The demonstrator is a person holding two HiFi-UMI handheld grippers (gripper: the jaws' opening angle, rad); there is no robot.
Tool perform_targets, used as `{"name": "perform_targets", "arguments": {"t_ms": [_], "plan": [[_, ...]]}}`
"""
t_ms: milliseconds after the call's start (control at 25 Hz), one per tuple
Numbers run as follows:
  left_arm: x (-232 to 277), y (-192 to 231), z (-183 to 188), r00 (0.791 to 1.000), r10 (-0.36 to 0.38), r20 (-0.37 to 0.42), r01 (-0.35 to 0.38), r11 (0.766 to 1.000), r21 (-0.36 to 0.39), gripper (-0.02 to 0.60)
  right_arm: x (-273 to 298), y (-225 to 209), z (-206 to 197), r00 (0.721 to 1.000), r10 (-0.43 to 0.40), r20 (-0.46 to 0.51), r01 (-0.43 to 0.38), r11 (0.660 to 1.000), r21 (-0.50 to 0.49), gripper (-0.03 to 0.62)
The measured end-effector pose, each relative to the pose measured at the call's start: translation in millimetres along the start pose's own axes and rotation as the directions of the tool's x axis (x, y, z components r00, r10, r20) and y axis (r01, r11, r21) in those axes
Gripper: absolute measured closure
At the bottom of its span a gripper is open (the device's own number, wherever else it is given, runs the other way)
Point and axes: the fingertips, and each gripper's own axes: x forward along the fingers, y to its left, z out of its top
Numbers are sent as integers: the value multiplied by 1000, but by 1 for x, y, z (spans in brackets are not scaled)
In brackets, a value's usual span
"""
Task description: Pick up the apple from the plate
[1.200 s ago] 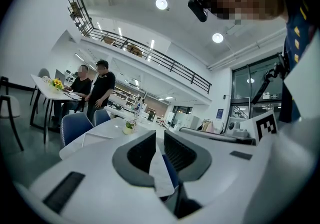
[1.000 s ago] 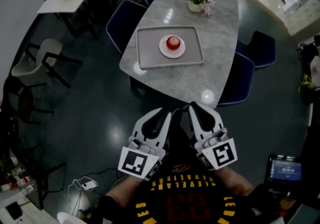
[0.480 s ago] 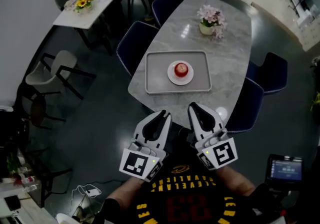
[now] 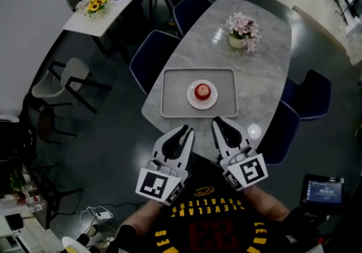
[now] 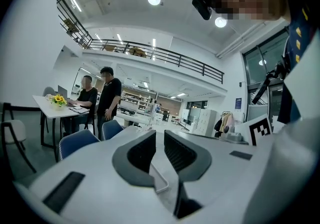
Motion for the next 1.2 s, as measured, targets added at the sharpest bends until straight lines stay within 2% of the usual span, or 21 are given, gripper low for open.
{"name": "perform_targets", "arguments": {"t_ms": [200, 400, 560, 720, 960, 1040, 1200], "plan": [[22, 1, -11, 1000, -9, -22, 8, 1000, -13, 528, 9, -22, -7, 1000, 7, -19, -6, 1000, 21, 588], [43, 12, -8, 999, -20, -35, 19, 999, -31, 528, 20, -41, -16, 998, -27, -51, 29, 999, 46, 588], [65, 28, -11, 996, -65, -65, 62, 997, -47, 528, 36, -61, -22, 994, -86, -72, 91, 993, 74, 588], [87, 51, -14, 983, -146, -108, 140, 989, -56, 528, 54, -81, -39, 978, -177, -113, 193, 970, 150, 588], [125, 102, -12, 950, -251, -186, 245, 968, -59, 528, 85, -99, -55, 932, -314, -179, 348, 915, 205, 588], [139, 121, -20, 937, -259, -235, 253, 966, -58, 528, 89, -110, -68, 901, -364, -236, 414, 885, 214, 588], [165, 159, -48, 896, -287, -340, 252, 957, -143, 528, 88, -137, -102, 832, -445, -332, 528, 818, 226, 586]]}}
